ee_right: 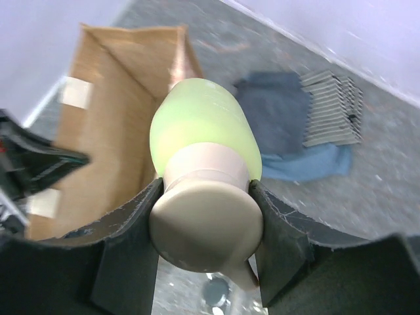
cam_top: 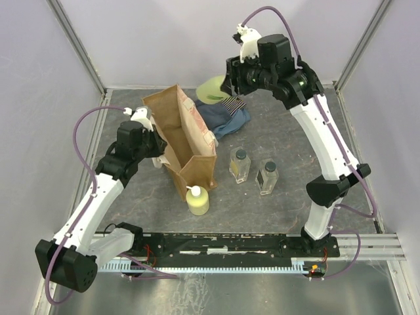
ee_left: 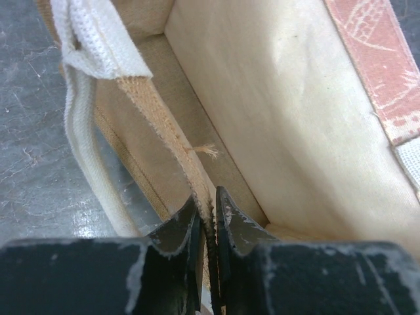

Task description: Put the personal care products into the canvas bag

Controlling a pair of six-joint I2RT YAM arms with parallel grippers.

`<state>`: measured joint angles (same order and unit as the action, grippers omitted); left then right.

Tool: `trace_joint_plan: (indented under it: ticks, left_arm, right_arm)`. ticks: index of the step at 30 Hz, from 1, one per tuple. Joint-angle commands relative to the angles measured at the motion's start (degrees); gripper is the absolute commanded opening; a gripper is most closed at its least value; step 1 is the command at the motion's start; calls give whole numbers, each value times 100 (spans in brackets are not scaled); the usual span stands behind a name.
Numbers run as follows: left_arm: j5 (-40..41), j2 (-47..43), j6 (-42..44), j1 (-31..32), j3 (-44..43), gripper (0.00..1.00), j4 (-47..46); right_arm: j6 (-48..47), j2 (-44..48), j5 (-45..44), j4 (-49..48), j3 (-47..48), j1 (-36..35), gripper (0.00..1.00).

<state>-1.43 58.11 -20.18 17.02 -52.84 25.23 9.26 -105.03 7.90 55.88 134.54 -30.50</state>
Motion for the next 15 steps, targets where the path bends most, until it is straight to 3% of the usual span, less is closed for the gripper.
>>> trace_joint_plan:
  ticks: [1, 8, 15]
  left_arm:
    - [31, -197, -212, 30, -29, 18, -128]
    - [4, -298, -240, 30, 25, 18, -116]
    - [-97, -383, -194, 29, -25, 18, -4]
  right_arm:
    - [320, 314, 934, -1508, 590, -333, 1]
    - [358, 118, 1106, -1805, 347, -1014, 1]
    - [215, -454, 610, -1770, 477, -1452, 0]
